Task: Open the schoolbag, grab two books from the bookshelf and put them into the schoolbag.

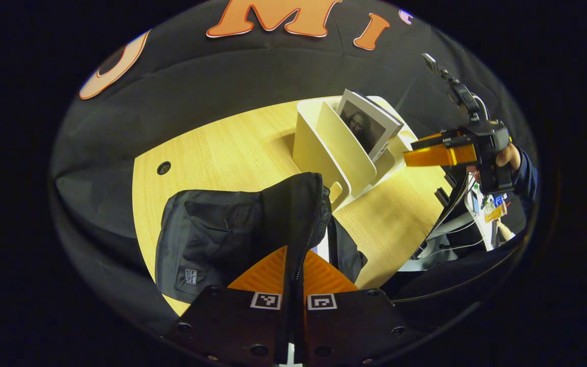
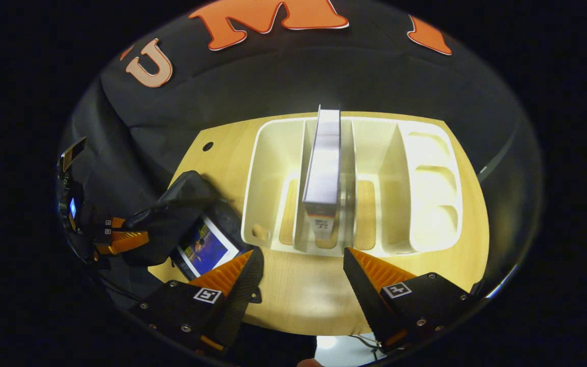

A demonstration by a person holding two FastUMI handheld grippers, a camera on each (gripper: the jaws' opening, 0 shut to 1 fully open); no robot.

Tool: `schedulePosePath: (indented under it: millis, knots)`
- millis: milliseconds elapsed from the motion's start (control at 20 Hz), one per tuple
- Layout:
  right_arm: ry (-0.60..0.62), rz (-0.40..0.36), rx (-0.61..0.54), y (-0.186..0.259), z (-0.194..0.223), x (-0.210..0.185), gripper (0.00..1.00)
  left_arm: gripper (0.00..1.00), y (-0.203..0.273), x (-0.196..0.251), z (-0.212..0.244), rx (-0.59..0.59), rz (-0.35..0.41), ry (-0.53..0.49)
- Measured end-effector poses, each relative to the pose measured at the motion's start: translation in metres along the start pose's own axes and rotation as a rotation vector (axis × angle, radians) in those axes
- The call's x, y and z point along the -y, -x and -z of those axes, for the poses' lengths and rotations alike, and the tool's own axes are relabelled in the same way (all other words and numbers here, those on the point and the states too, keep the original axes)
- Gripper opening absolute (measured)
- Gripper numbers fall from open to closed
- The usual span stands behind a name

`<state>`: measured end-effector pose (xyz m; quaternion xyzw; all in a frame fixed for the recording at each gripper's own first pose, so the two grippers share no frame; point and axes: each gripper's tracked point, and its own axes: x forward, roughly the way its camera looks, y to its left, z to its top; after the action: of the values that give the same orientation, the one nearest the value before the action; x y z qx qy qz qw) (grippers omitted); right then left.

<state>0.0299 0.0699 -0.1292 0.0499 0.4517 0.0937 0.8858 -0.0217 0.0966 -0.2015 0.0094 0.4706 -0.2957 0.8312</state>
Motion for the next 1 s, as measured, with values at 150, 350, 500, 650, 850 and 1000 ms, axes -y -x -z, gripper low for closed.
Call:
schedulePosePath:
  millis: [150,350,500,650,850,1000]
  knots:
    - [-0.005,-0.016,-0.018,0.001,-0.023,0.001,0.98,0.05,0.0,-0.003,0.0,-0.001,-0.011,0.019]
    - [0.037,0.001,-0.047,-0.006,-0.054,0.007,0.99,0.05,0.001,-0.003,0.001,-0.006,-0.025,0.042]
    - [0.058,-0.005,-0.091,-0.017,-0.072,0.009,0.99,0.05,0.001,-0.005,0.0,-0.007,-0.039,0.054]
    - [0.076,0.017,-0.12,-0.033,-0.087,0.015,0.99,0.05,0.002,-0.004,0.001,-0.019,-0.049,0.051]
    - [0.088,0.066,-0.182,-0.056,-0.087,0.028,0.98,0.05,0.002,-0.004,0.002,-0.033,-0.057,0.053]
    - [0.097,0.091,-0.247,-0.069,-0.081,0.032,0.95,0.05,0.002,-0.004,0.003,-0.04,-0.061,0.071]
